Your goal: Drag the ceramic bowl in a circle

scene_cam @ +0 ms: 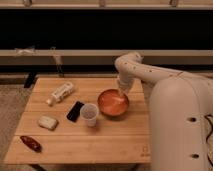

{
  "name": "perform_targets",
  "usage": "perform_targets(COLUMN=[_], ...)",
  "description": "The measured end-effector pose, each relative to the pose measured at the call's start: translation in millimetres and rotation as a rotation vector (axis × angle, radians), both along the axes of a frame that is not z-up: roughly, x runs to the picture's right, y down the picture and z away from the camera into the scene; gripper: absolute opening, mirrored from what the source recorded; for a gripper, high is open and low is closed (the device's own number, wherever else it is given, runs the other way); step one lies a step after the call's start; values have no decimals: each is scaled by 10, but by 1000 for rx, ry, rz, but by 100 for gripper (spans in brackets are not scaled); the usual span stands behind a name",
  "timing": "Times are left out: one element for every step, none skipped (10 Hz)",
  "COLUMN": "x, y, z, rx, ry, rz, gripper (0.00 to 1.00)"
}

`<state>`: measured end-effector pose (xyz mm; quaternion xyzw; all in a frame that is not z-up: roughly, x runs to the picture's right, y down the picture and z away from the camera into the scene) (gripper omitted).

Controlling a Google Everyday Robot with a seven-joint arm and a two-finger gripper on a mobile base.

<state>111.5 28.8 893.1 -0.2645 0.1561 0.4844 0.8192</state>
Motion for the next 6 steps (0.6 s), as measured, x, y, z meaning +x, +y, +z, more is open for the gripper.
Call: perform_targets(x=[-40, -16, 11, 95, 193, 290], y=[-4, -47, -62, -97, -156, -205], z=[-1, 20, 25, 28, 32, 36], rx=[2, 8, -2, -12, -27, -46], ry=[-8, -15, -24, -30, -42, -58], rz=[-4, 1, 19, 41, 79, 117], gripper=[80, 80, 80, 80, 80, 80])
